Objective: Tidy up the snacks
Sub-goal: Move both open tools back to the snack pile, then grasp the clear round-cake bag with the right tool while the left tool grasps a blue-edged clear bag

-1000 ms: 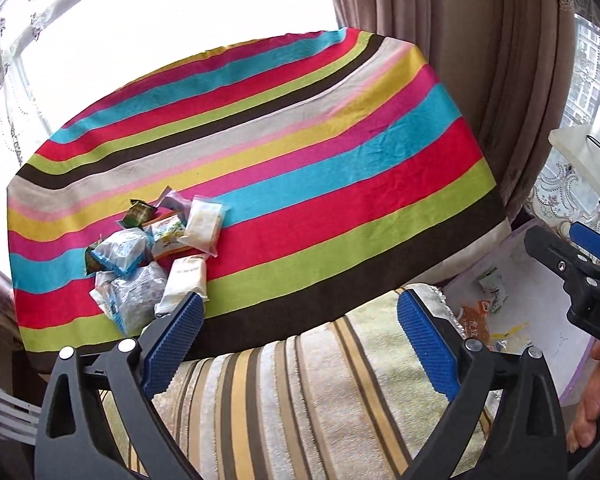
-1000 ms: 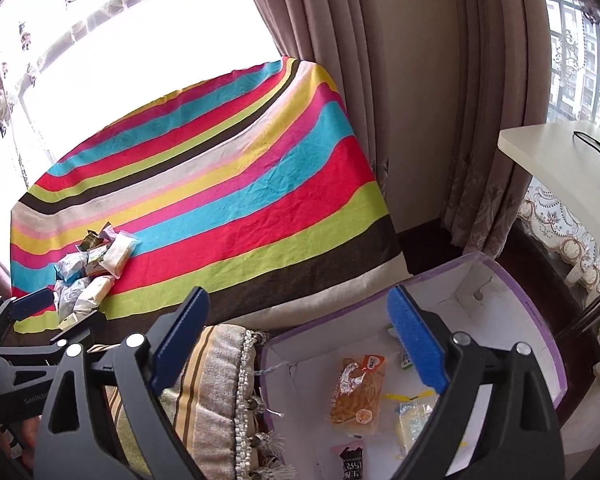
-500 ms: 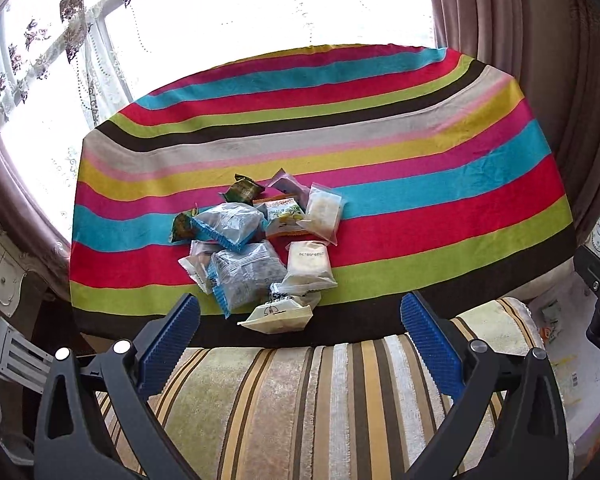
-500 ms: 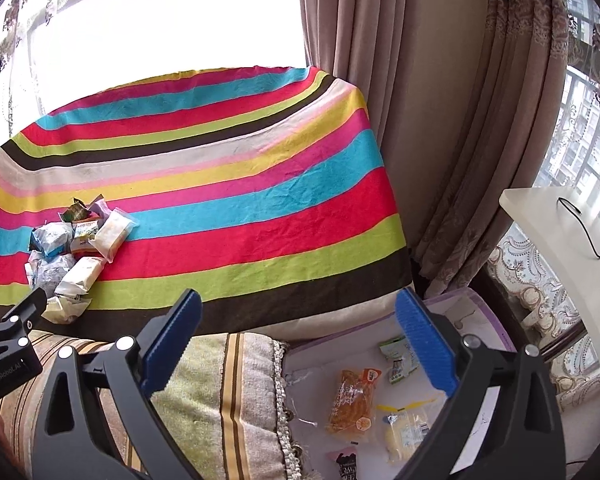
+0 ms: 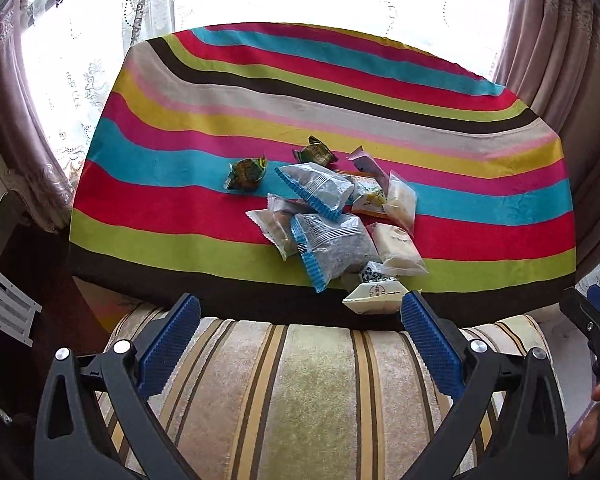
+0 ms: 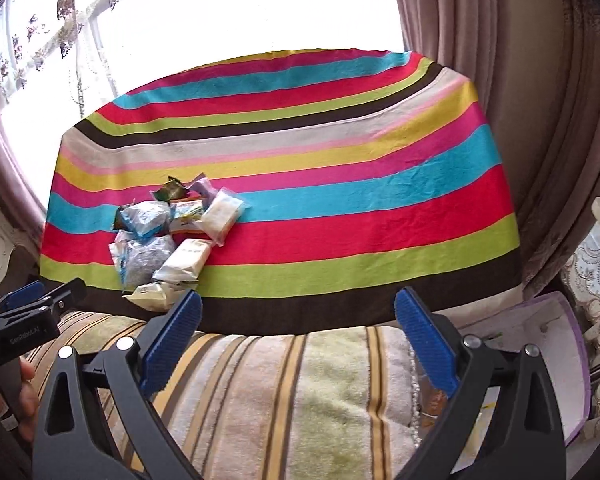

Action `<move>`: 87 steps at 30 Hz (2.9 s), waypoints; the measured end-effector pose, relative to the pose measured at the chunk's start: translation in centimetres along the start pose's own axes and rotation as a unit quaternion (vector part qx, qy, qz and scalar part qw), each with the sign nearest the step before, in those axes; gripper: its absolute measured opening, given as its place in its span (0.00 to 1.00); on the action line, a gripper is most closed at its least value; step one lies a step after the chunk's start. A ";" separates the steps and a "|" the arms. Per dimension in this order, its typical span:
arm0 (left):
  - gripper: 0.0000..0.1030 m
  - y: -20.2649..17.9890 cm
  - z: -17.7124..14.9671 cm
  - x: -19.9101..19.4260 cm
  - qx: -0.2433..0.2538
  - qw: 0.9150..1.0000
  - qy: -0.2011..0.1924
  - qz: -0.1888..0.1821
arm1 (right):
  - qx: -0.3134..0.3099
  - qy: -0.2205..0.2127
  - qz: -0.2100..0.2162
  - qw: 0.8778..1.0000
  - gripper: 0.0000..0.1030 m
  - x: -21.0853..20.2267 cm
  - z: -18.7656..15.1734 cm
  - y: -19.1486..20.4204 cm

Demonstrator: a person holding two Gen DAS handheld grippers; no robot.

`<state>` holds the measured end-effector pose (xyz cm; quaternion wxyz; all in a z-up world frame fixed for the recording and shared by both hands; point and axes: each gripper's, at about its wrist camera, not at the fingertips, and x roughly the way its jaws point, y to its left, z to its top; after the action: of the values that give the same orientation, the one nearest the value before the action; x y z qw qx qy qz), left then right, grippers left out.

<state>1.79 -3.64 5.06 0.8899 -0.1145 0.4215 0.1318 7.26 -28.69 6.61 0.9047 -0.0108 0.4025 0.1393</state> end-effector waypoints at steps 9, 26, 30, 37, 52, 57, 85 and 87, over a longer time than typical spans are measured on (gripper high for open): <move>0.85 2.9 0.4 1.6 -0.045 0.998 0.027 -0.044 | -0.007 0.058 0.040 0.998 0.95 3.7 0.1 3.5; 0.75 5.3 2.2 4.2 -0.071 0.995 0.036 -0.066 | 0.007 0.121 0.062 0.991 0.95 12.4 3.8 8.5; 0.72 5.7 3.2 5.0 -0.074 0.994 0.034 -0.068 | -0.002 0.134 0.048 0.990 0.88 14.5 4.4 9.3; 0.72 5.5 5.0 6.1 -0.045 0.996 0.024 -0.067 | -0.015 0.157 0.032 0.987 0.82 17.0 4.5 10.4; 0.84 0.3 9.5 10.9 0.114 0.989 0.039 -0.086 | -0.015 0.180 0.038 0.983 0.42 19.1 4.4 10.2; 0.86 -1.6 10.3 13.2 0.166 0.981 0.057 -0.081 | -0.013 0.176 0.043 0.983 0.35 19.0 4.3 9.9; 0.66 -1.3 10.6 14.1 0.176 0.980 0.089 -0.021 | -0.013 0.124 0.049 0.991 0.35 13.6 4.5 8.4; 0.66 -1.1 10.6 13.2 0.164 0.983 0.078 -0.018 | -0.012 0.120 0.050 0.991 0.35 13.2 4.4 8.3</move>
<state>17.87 0.46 1.40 0.8629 0.0158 0.5038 0.0357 16.71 -16.89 0.73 0.8415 -0.0179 0.5066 0.1868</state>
